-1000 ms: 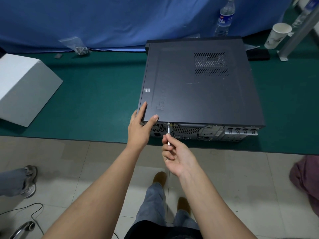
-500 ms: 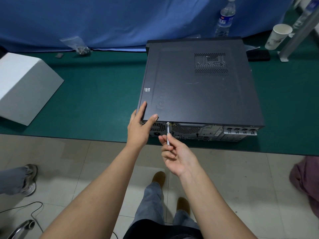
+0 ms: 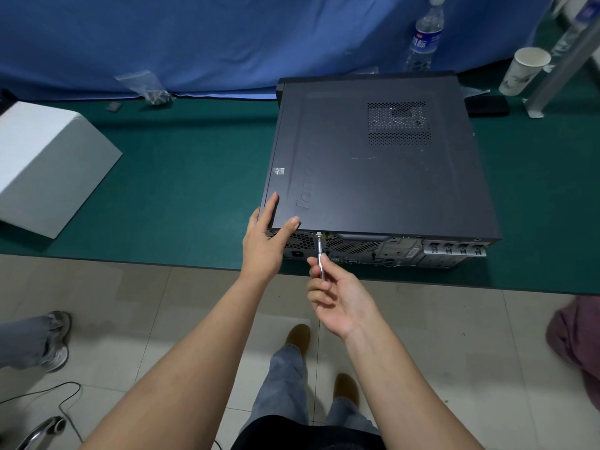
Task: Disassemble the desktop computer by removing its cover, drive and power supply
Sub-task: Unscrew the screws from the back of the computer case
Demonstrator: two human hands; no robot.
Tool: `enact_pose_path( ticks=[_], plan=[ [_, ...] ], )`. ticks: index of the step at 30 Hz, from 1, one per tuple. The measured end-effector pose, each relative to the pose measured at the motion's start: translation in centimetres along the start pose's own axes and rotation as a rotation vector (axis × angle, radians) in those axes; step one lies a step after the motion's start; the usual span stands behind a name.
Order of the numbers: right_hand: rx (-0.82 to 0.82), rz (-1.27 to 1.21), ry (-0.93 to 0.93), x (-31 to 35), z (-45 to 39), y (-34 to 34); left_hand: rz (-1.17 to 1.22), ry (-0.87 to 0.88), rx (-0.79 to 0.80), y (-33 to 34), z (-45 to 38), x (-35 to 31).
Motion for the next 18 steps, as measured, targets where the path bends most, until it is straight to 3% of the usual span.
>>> enact_pose_path(
  ticks=[13,18],
  plan=[
    [0.013,0.018,-0.008,0.15,-0.13,0.49,0.001,0.009,-0.004,-0.06,-0.05,0.05],
    [-0.067,0.023,-0.068,0.00,-0.41,-0.10,0.001,0.016,0.003,-0.05,-0.02,-0.09]
  ],
)
Point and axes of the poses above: each hand's wrist, its own z-axis away from the middle knuckle, its own y-axis out of the palm, x = y × z, the point moved 10 cm from there along -z, towards the middle knuckle, and after that the axes turned 5 degrees about -y, right-handed, at the moved point
